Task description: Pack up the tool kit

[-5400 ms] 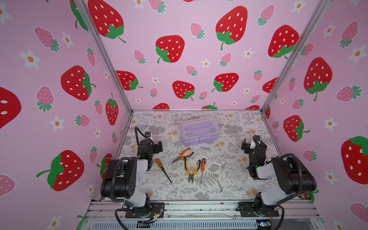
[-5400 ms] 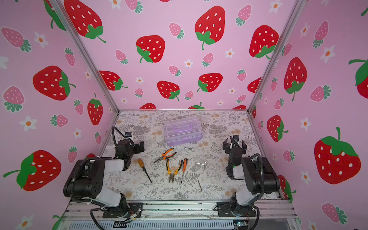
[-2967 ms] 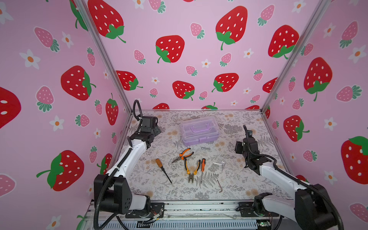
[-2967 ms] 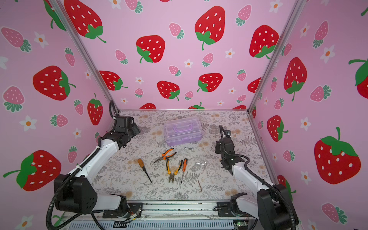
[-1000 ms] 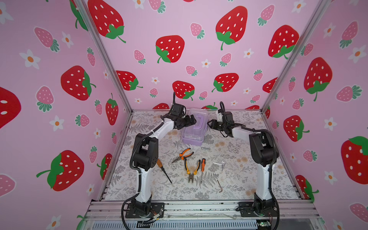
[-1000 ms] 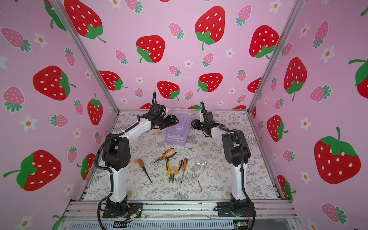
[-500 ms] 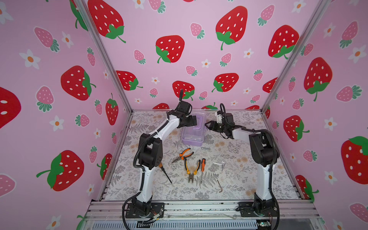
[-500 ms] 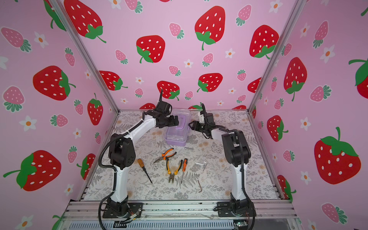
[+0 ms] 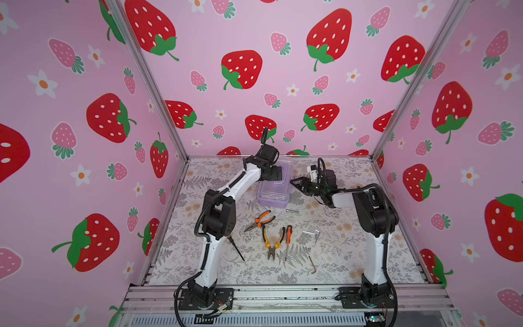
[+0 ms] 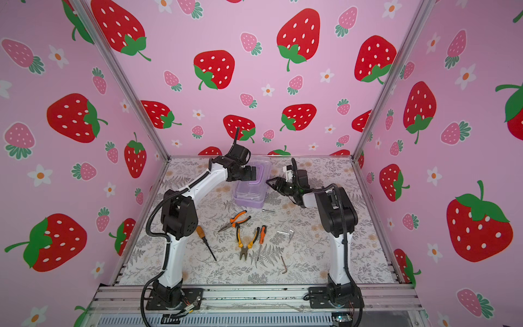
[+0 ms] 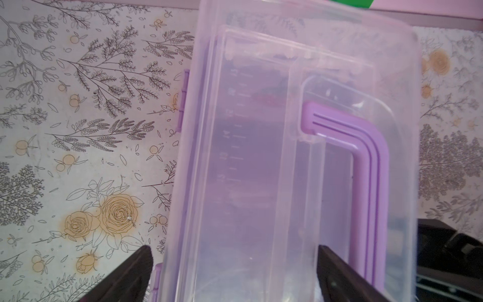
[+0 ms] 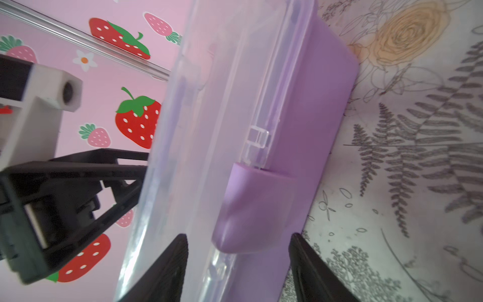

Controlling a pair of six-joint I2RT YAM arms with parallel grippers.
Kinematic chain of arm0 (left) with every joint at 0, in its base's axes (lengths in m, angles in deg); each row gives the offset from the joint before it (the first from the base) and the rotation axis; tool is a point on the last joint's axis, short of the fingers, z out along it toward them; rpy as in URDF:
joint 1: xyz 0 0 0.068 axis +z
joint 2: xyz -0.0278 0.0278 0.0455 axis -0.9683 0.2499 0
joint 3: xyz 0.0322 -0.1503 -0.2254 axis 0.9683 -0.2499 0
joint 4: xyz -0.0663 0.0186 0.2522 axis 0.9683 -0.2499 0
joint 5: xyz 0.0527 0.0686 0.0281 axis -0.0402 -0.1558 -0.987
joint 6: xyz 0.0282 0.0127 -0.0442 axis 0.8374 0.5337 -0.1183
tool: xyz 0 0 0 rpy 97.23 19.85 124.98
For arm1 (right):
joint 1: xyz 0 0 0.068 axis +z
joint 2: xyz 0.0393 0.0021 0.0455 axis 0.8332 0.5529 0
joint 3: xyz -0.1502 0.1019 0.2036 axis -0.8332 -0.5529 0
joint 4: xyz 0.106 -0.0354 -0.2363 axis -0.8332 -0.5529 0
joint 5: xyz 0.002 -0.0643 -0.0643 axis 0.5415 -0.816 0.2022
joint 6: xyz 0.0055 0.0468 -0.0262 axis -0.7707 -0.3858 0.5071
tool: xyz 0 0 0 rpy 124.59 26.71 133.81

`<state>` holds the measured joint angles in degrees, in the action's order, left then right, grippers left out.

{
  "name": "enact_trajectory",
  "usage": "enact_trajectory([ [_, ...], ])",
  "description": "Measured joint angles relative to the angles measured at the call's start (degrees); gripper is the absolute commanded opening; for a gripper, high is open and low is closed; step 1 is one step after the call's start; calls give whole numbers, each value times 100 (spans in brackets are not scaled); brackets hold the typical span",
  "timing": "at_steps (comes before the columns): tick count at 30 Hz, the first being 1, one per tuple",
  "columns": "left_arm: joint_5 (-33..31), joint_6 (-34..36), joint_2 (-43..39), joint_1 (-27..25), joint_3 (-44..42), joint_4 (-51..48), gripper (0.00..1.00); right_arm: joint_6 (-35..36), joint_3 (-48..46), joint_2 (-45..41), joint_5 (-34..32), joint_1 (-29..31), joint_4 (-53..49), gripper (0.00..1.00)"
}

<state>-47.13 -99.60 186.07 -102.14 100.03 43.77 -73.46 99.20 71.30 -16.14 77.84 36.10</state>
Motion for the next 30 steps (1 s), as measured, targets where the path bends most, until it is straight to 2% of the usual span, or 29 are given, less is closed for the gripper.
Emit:
enact_trajectory([
  [6,83,-26,0,0,2,4,85,-870,-105,229,313,-20,1161,66],
  [10,219,-42,0,48,0,13,80,-1196,-190,411,391,-22,1460,67],
  [16,422,-111,-131,155,-243,243,76,-1300,-247,422,389,-52,1506,69],
  [30,988,-442,-562,490,-1040,859,73,-1569,-35,706,444,-55,1661,68],
])
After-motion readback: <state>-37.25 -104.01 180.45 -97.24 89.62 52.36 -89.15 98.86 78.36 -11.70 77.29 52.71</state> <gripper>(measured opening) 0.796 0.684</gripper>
